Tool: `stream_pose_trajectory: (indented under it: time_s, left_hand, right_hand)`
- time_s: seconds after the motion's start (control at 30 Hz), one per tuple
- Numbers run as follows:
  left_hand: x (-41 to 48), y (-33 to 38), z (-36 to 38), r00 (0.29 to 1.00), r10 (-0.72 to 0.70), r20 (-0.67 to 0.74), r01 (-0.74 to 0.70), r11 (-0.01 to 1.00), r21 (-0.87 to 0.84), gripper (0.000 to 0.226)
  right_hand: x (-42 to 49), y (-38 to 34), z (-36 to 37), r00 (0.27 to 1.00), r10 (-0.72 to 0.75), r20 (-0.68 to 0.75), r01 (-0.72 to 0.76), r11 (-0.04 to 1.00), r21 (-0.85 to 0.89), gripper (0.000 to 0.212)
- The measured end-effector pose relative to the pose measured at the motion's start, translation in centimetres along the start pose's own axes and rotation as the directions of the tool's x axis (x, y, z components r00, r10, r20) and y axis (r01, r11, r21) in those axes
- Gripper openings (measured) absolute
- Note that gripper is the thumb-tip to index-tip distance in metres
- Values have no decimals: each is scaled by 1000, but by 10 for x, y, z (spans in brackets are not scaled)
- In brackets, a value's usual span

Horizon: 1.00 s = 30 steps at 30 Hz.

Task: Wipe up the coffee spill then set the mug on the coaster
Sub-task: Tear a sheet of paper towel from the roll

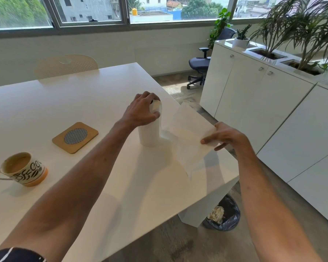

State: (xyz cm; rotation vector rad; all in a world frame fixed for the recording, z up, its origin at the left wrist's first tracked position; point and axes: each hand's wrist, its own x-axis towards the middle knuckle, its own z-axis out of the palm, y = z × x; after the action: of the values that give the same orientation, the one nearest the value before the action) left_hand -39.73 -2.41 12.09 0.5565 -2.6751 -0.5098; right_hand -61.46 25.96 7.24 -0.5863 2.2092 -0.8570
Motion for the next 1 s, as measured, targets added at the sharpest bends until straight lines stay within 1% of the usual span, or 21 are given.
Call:
stream_pose_trajectory:
  time_s: [0.1,0.23,0.37,0.5,0.6,0.67,0.87,1.0]
  left_hand:
    - [-1,2,-1,1000,-1,8,1,1000,0,52]
    - [-1,3,-3,1000,-3,18,3,1000,-3,53]
    - [-2,3,-3,1000,-1,18,1,1000,3,52]
    - [0,4,-2,1000,4,7,-4,1000,1,51]
    - [2,5,0,1000,-5,-15,4,999,-34,48]
    - [5,7,1,1000,-11,-23,10,998,-58,48]
    - [10,19,7,999,-27,-31,24,997,-80,53]
    - [11,21,6,999,-44,-7,43,996,-80,64]
  right_hand:
    - [-1,0,4,1000,2,0,-2,1000,-27,61]
    - [-3,1,0,1000,12,12,-11,999,-32,52]
    - [-12,6,-11,999,49,5,-49,998,-51,52]
    - [-22,9,-23,998,54,-26,-55,998,-28,49]
    - [-28,6,-26,999,49,-23,-49,999,-17,60]
    - [-31,3,-25,999,46,-18,-46,999,-9,60]
    - [-32,5,-20,999,46,25,-45,997,-60,54]
    - [-32,3,-19,989,25,146,-3,989,-148,43]
